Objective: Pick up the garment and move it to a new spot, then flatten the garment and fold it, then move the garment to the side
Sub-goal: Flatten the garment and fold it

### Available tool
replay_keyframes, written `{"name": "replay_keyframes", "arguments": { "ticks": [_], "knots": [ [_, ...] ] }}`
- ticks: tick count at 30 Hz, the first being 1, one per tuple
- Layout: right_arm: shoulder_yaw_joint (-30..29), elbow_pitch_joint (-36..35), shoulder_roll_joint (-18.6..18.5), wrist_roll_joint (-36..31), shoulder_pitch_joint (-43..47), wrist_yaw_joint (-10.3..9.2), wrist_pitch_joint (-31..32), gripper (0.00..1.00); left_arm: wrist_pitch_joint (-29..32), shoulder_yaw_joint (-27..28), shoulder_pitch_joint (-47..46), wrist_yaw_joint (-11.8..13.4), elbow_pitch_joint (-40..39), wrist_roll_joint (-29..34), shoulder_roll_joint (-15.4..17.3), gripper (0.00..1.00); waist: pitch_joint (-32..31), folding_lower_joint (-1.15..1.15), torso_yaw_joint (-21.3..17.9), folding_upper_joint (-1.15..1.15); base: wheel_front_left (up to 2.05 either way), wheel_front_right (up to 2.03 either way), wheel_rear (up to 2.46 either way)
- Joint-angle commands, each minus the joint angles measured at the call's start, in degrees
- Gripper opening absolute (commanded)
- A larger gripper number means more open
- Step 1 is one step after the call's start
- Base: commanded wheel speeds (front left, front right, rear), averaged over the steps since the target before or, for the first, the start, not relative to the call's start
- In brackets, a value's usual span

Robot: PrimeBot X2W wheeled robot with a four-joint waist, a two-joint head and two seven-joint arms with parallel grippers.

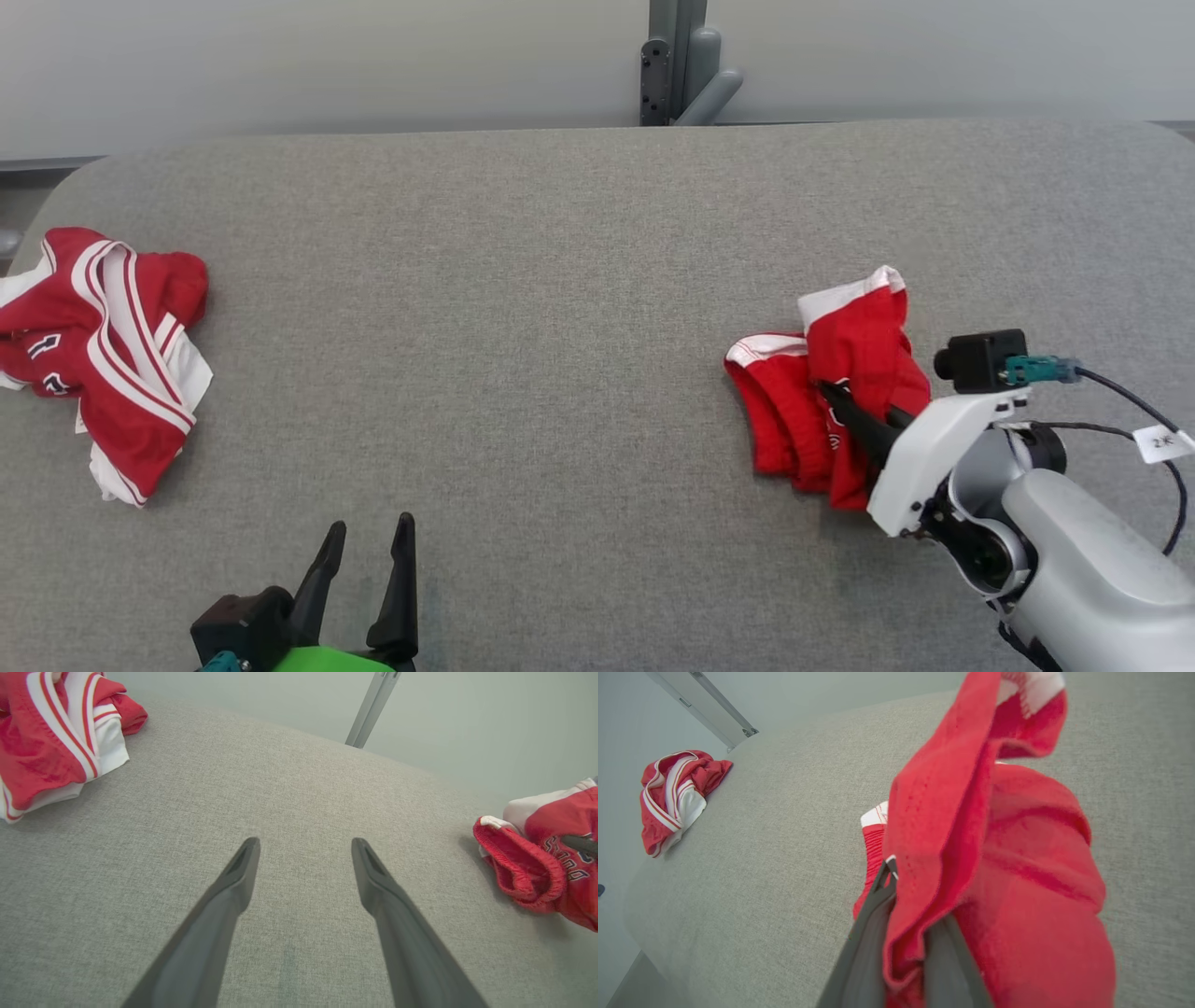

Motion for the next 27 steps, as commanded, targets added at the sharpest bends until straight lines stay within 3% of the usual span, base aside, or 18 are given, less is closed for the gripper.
{"name": "replay_keyframes", "arguments": {
  "ticks": [1,4,9,10,11,20,27],
  "knots": [
    [0.11,2.56,2.03,-1.63,-1.7,0.0,-0.4,0.0,0.21,-0.28,-0.62,-0.28,0.58,-0.17,-0.11,1.0,0.41,0.0,0.85,0.2,0.0,0.0,0.0],
    [0.1,5.96,4.91,-2.8,-3.28,0.01,-0.57,0.0,0.37,-0.45,-1.0,-0.35,1.17,-0.42,-0.46,1.0,0.54,0.0,1.87,0.2,0.0,0.0,0.0],
    [0.27,9.37,6.48,-3.71,-3.88,0.0,-0.23,0.03,0.33,-0.6,-0.9,-0.61,1.88,-0.69,-0.69,1.0,0.44,0.0,3.12,0.2,0.0,0.0,0.0],
    [0.47,9.69,6.54,-4.18,-3.89,0.01,-0.24,0.36,0.3,-0.54,-0.77,-0.58,2.02,-0.71,-0.71,1.0,0.38,0.0,3.34,0.2,0.0,0.0,0.0],
    [0.69,9.84,6.44,-4.39,-3.73,0.01,-0.37,0.98,0.27,-0.48,-0.6,-0.6,2.13,-0.8,-0.67,1.0,0.32,0.0,3.52,0.2,0.0,0.0,0.0],
    [-1.43,3.4,2.39,-4.74,1.33,0.0,-4.77,1.0,0.12,0.19,1.25,-0.13,2.15,-1.26,-0.5,1.0,-0.8,0.0,3.28,0.2,0.0,0.0,0.0],
    [-8.74,-5.52,-2.38,-9.21,10.47,0.0,-9.32,1.0,-0.07,1.31,3.45,0.58,1.22,-1.45,-0.38,1.0,-2.59,0.0,1.15,0.2,0.0,0.0,0.0]
  ]
}}
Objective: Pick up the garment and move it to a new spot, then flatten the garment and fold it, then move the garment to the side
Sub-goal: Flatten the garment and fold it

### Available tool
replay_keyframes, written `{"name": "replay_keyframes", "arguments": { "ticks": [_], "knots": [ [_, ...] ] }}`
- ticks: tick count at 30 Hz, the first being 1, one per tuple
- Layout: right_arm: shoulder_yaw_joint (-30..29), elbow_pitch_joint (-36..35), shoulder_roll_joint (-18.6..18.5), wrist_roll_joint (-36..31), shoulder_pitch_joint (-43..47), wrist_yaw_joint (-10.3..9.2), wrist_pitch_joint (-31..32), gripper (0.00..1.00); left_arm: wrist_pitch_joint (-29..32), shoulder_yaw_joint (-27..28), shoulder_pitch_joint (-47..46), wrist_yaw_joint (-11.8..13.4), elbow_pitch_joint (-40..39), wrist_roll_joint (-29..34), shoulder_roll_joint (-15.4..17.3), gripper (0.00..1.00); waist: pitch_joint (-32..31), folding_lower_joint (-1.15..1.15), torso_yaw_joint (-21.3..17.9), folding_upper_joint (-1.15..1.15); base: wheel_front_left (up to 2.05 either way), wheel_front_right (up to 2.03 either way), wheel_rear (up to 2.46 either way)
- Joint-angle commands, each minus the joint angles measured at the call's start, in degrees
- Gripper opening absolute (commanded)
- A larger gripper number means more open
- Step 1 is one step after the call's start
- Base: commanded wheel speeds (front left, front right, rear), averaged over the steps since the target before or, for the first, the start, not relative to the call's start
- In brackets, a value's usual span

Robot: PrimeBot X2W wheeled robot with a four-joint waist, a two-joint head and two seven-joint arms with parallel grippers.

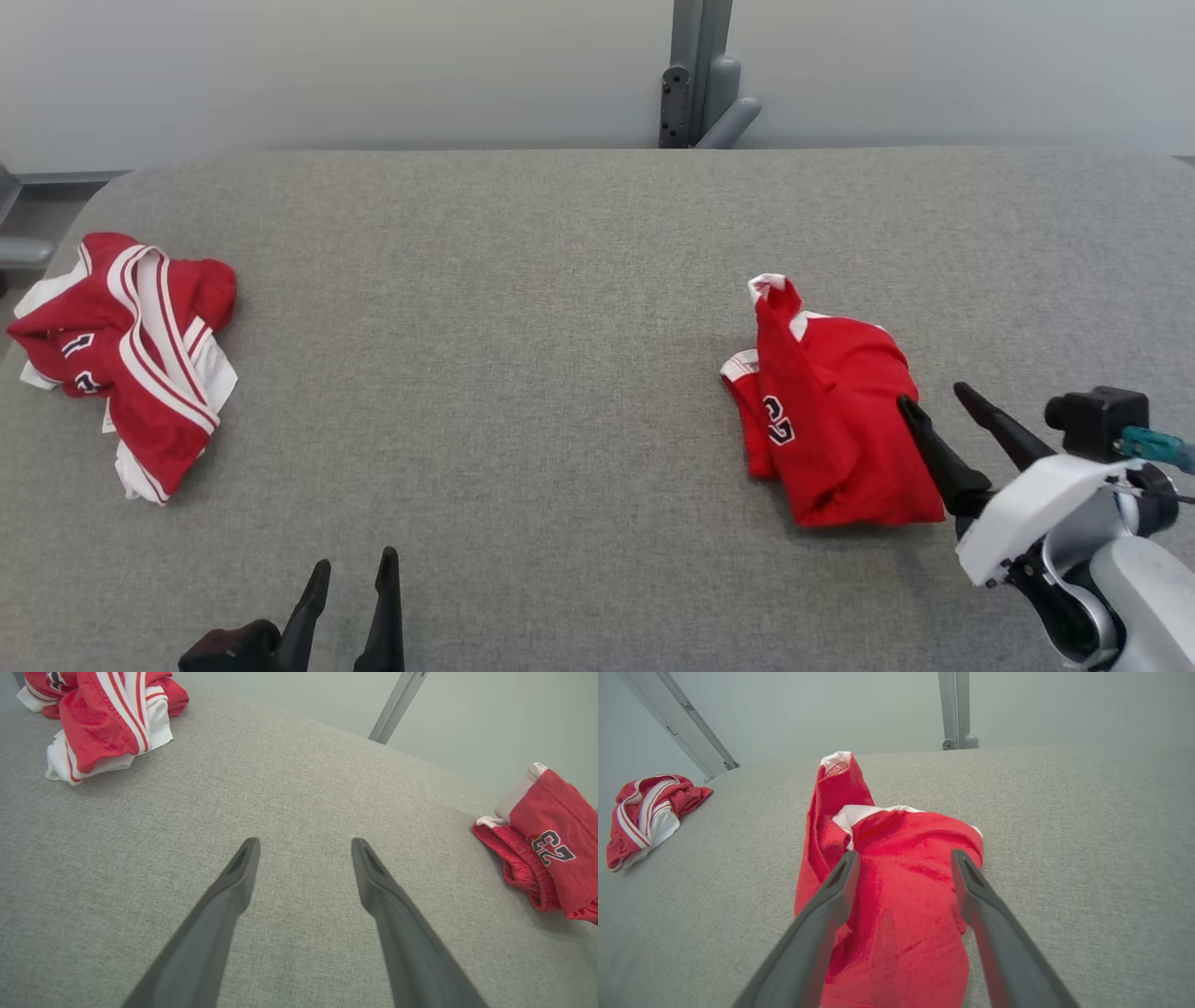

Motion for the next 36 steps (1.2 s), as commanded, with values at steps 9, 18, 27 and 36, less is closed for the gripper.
{"name": "replay_keyframes", "arguments": {
  "ticks": [9,18,27,36],
  "knots": [
    [-15.71,-5.68,4.02,-11.99,12.21,0.0,-8.62,1.0,-0.4,1.61,3.83,0.81,-1.74,0.0,0.39,1.0,-3.38,0.0,-3.09,0.2,0.0,0.0,0.0],
    [-27.04,-6.06,11.18,-25.94,18.24,-0.01,-11.81,1.0,-0.52,2.23,5.36,0.62,-2.05,0.52,0.03,1.0,-4.51,0.0,-3.5,0.2,0.0,0.0,0.0],
    [-34.2,-9.3,17.47,-31.86,21.41,-0.02,-11.84,1.0,-0.49,3.27,5.94,-0.07,-1.74,1.9,-0.41,1.0,-5.48,0.0,-2.74,0.2,0.0,0.0,0.0],
    [-34.19,-9.77,19.11,-33.14,21.84,-0.02,-11.86,1.0,-0.51,5.81,7.38,-0.96,-2.56,4.56,-1.2,1.0,-6.38,0.0,-2.92,0.2,0.0,0.0,0.0]
  ]
}}
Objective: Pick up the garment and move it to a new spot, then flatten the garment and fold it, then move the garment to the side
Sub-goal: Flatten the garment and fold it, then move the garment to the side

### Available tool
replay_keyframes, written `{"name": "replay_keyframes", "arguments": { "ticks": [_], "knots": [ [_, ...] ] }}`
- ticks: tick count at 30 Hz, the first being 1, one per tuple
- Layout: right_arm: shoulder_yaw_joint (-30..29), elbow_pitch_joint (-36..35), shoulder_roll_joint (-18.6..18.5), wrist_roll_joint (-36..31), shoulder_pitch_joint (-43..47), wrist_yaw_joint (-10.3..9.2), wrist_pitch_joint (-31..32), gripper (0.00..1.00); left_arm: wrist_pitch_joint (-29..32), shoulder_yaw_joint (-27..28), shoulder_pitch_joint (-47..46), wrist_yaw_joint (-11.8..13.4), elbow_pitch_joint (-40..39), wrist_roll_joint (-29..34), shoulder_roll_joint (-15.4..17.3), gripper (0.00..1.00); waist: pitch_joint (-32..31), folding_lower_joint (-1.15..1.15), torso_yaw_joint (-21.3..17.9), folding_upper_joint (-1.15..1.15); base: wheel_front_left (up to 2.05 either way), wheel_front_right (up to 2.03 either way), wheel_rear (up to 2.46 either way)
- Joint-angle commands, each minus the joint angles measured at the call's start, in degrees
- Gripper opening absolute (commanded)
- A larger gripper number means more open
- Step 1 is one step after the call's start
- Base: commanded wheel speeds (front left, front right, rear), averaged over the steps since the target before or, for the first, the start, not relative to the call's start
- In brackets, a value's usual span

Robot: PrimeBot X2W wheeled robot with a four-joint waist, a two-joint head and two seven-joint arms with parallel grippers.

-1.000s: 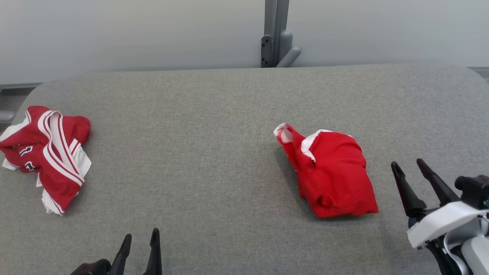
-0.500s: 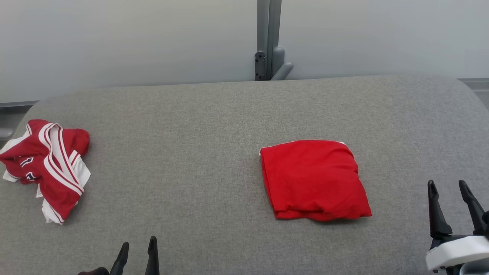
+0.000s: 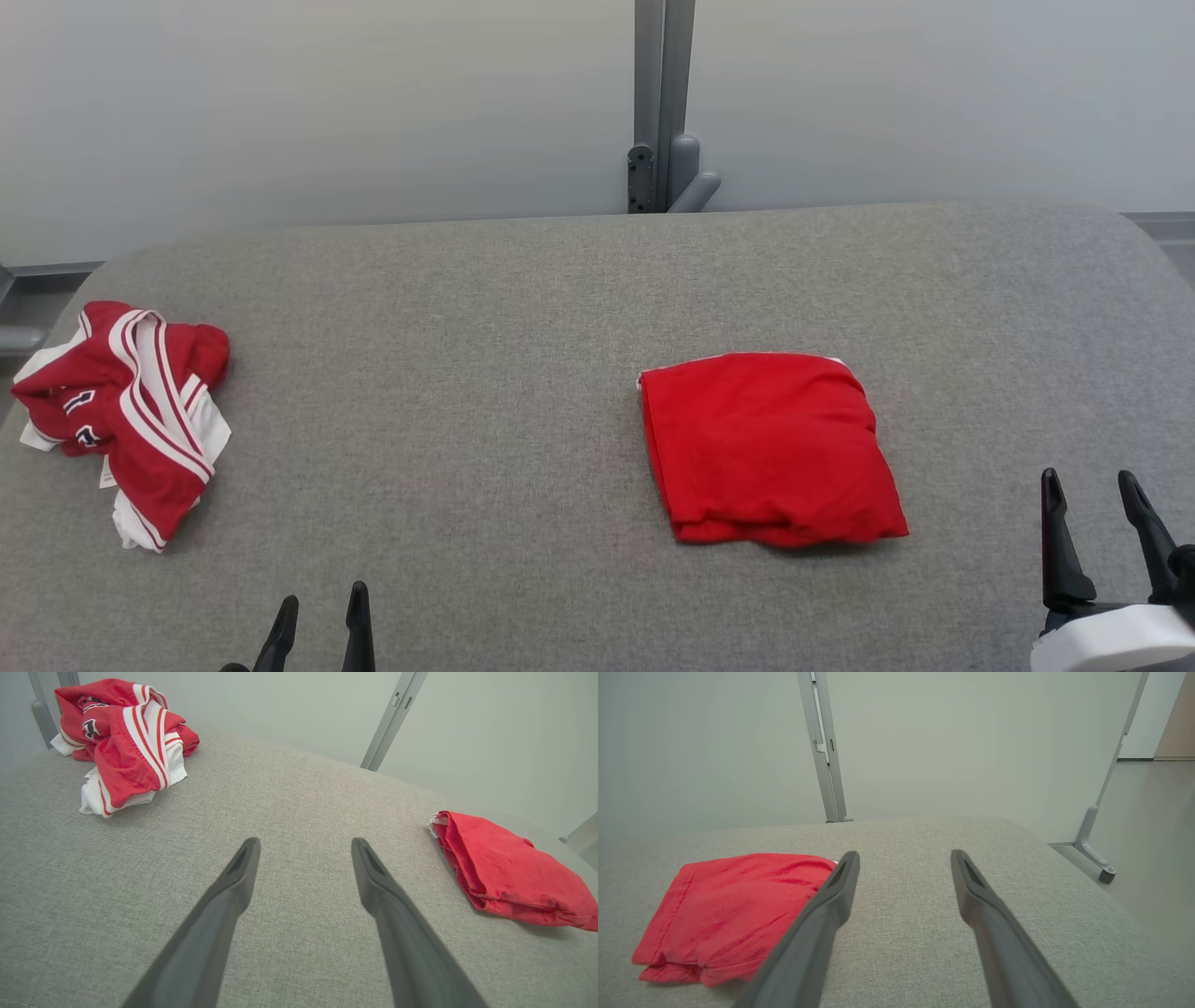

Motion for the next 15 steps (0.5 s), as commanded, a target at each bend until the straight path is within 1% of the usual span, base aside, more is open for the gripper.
{"name": "replay_keyframes", "arguments": {
  "ticks": [1,6,15],
  "knots": [
    [0.09,-0.19,-0.1,-0.16,0.24,-0.04,-0.24,1.0,-0.22,0.34,0.88,-0.33,-0.06,0.38,-0.18,1.0,-0.08,0.0,0.02,0.2,0.0,0.0,0.0],
    [0.41,0.15,-0.38,-0.08,0.25,-0.04,-0.23,1.0,-0.22,1.55,1.42,-1.06,0.23,1.94,-0.67,1.0,-0.5,0.0,0.4,0.2,0.0,0.0,0.0],
    [1.47,0.65,-0.71,-0.15,0.65,-0.04,-0.23,1.0,-0.22,2.32,1.85,-3.6,1.28,5.28,-0.09,1.0,-1.41,0.0,0.89,0.2,0.0,0.0,0.0]
  ]
}}
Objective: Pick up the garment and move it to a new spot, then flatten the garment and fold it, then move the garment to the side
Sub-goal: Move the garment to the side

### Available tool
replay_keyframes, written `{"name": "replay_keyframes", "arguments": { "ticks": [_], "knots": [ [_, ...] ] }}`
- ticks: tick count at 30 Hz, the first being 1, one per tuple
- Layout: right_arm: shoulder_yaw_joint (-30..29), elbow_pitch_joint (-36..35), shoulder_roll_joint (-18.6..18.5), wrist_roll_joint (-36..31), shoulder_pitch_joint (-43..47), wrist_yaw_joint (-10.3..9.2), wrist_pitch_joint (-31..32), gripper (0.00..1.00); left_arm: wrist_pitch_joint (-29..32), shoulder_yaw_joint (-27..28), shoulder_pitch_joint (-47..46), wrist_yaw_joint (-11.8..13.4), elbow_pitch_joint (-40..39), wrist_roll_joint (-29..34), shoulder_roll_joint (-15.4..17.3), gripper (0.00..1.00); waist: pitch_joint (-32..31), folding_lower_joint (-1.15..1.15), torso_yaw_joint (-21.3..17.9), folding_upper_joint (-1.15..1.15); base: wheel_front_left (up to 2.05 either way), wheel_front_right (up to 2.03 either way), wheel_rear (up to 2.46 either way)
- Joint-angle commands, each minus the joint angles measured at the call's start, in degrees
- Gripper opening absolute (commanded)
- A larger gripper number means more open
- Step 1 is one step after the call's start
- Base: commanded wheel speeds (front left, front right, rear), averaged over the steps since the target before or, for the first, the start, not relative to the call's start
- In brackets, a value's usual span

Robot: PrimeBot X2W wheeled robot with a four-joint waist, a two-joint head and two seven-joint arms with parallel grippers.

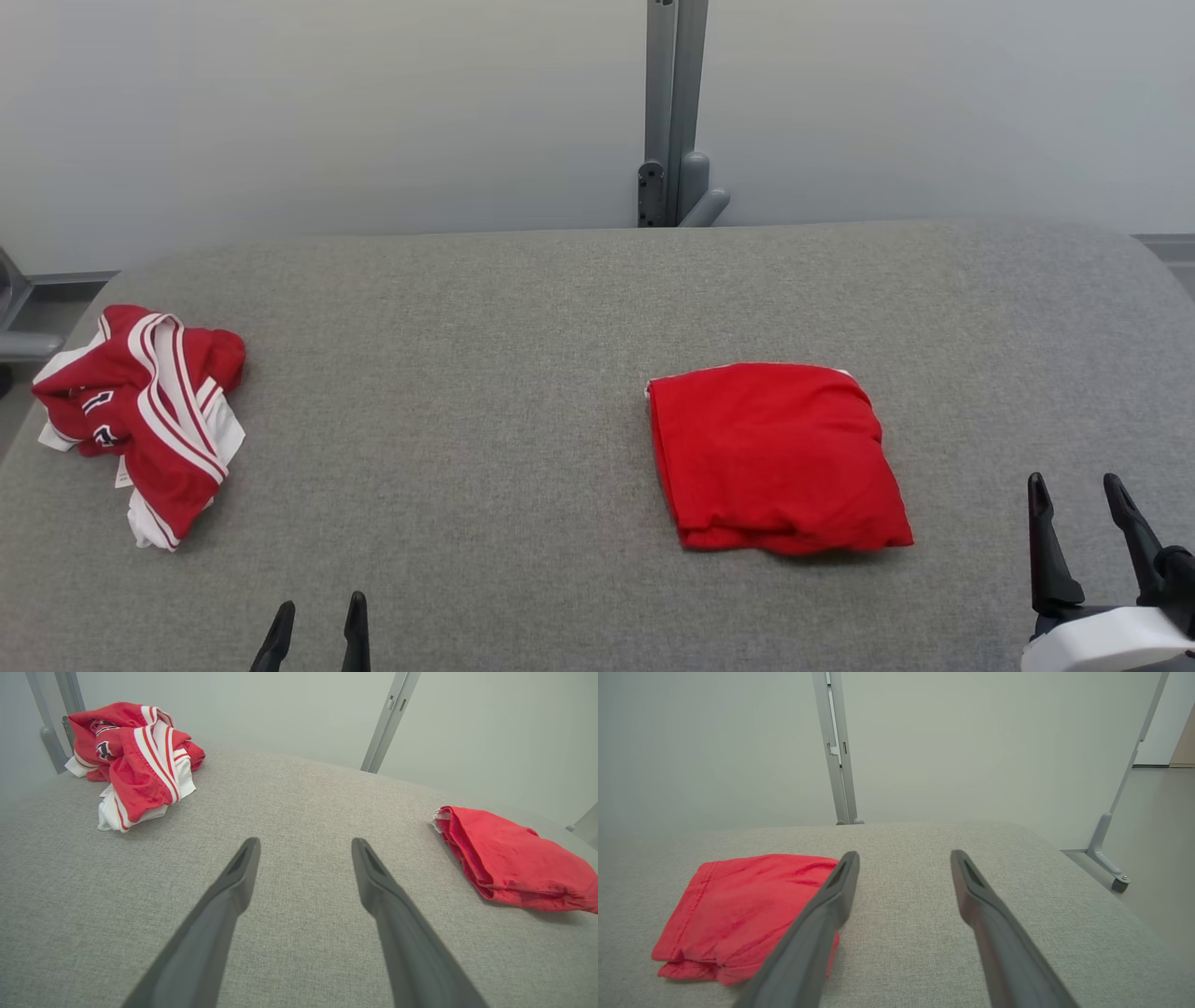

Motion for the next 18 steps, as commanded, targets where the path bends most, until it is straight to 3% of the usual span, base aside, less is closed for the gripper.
{"name": "replay_keyframes", "arguments": {
  "ticks": [1,18],
  "knots": [
    [0.21,0.15,-0.33,-0.16,0.63,-0.04,-0.23,1.0,-0.21,0.37,0.64,-0.66,0.29,0.95,0.39,1.0,-0.13,0.0,0.08,0.2,0.0,0.0,0.0],
    [2.14,1.09,-0.95,1.43,-0.24,-0.04,-0.24,1.0,-0.17,2.25,-0.59,-3.79,1.35,4.2,-1.04,1.0,0.26,0.0,0.61,0.2,0.0,0.0,0.0]
  ]
}}
